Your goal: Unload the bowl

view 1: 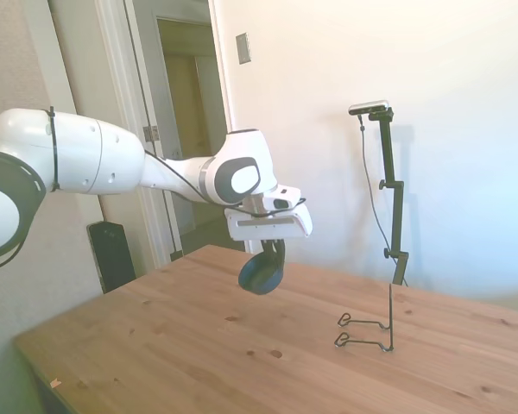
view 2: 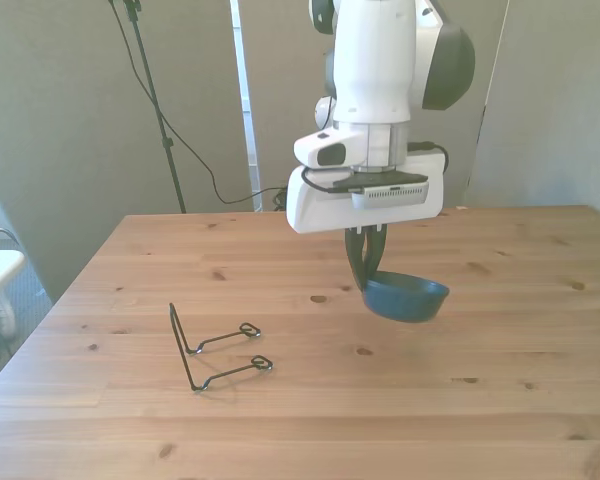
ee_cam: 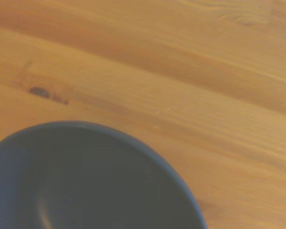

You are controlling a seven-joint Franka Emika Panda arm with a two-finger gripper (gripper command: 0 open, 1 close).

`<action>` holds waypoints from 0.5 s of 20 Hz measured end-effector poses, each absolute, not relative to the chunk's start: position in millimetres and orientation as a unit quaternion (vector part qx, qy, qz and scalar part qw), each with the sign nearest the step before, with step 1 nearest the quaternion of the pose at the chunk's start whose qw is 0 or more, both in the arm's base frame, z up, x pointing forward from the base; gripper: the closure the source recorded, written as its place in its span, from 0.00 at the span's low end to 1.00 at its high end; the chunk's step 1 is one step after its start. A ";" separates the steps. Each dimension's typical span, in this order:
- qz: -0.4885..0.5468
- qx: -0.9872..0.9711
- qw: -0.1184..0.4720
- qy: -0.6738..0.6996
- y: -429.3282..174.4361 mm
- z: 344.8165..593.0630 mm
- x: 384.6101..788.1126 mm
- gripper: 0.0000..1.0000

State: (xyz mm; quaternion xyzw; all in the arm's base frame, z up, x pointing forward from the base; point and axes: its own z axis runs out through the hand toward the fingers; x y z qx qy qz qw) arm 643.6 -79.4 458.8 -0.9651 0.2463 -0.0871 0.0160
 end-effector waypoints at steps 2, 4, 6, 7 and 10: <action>-0.079 -0.967 0.029 0.241 -69.8 455.0 634.6 1.00; -0.074 -0.965 0.045 0.246 -69.3 454.4 630.2 1.00; -0.062 -0.961 0.062 0.263 -79.3 451.1 627.6 1.00; -0.050 -0.957 0.070 0.276 -86.1 447.5 626.1 1.00; -0.016 -0.951 0.081 0.298 -104.6 433.7 625.1 1.00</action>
